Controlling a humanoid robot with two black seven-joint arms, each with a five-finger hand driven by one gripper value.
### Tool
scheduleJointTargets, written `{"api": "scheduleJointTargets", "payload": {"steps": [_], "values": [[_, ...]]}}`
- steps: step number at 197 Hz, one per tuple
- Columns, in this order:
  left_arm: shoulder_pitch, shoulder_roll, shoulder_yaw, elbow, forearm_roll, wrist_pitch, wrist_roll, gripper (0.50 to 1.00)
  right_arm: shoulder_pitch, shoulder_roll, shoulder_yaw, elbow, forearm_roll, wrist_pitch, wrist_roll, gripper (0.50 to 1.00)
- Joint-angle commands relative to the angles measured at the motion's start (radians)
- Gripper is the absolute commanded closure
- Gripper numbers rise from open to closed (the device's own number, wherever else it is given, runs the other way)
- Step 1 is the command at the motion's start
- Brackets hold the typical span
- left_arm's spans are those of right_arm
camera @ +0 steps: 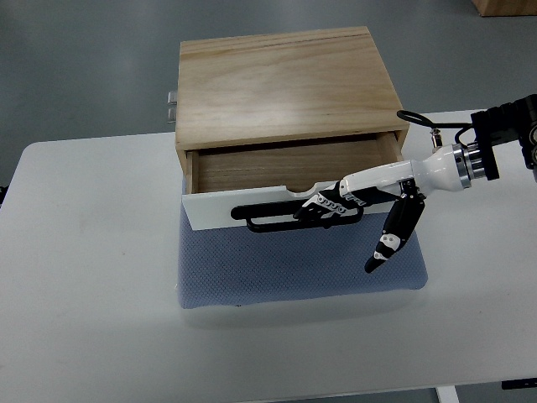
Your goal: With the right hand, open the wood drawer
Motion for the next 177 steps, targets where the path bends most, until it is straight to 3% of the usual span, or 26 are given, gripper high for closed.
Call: {"api": "scheduleJointTargets", "payload": {"steps": [1, 177], "values": [[0.000, 0.000, 0.000, 0.000, 0.000, 0.000, 0.000, 0.500, 0.000, -0.005, 0.000, 0.011, 0.000, 0.000, 0.000, 0.556], [0.001, 0.000, 0.000, 0.000, 0.000, 0.000, 0.000, 0.500, 0.051, -0.021, 0.013, 0.022, 0.025, 0.000, -0.001, 0.556]]}}
